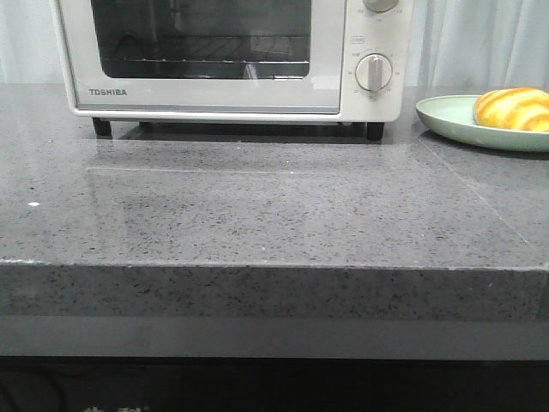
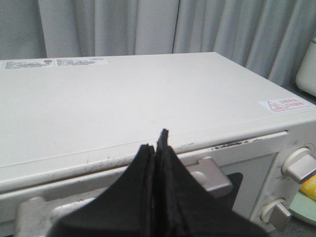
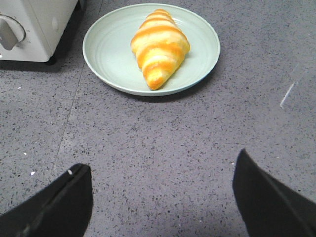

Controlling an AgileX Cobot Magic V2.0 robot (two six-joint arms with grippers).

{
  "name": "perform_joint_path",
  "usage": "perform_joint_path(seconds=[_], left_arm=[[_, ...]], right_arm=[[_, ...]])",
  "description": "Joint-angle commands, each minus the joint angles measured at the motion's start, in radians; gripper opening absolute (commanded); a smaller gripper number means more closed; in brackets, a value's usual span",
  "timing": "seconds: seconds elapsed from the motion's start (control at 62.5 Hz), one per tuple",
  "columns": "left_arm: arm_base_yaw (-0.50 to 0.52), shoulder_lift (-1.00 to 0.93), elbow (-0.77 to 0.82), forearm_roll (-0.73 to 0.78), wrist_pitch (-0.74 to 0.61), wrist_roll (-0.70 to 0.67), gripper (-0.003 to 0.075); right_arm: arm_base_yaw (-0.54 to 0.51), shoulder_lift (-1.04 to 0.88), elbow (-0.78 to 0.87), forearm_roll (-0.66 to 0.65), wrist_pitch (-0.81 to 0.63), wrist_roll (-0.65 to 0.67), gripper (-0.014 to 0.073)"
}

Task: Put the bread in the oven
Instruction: 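Pull the oven door down and open with the left gripper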

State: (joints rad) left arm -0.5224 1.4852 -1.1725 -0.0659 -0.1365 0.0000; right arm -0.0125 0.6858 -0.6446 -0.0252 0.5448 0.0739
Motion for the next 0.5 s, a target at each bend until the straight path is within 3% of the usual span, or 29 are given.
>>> perform_joint_path(seconds=[0.0,0.176,0.48], left_arm=[[-0.005,0.01,-0.045,-0.004,-0.109,0.0,-0.0018],[-0.005,0.044,-0.045,-0.004,-0.043,-0.007,-0.0018],[-0.046,-0.02,-0.045,-0.004,0.317,-0.007,-0.0018]], right_arm=[[-0.003,0.001,-0.032,-0.006,-0.062,-0.006,0.0595],[-0.003,0.001,-0.032,-0.006,-0.062,-0.006,0.0595],[-0.003,0.001,-0.032,-0.006,-0.062,-0.006,0.0595]])
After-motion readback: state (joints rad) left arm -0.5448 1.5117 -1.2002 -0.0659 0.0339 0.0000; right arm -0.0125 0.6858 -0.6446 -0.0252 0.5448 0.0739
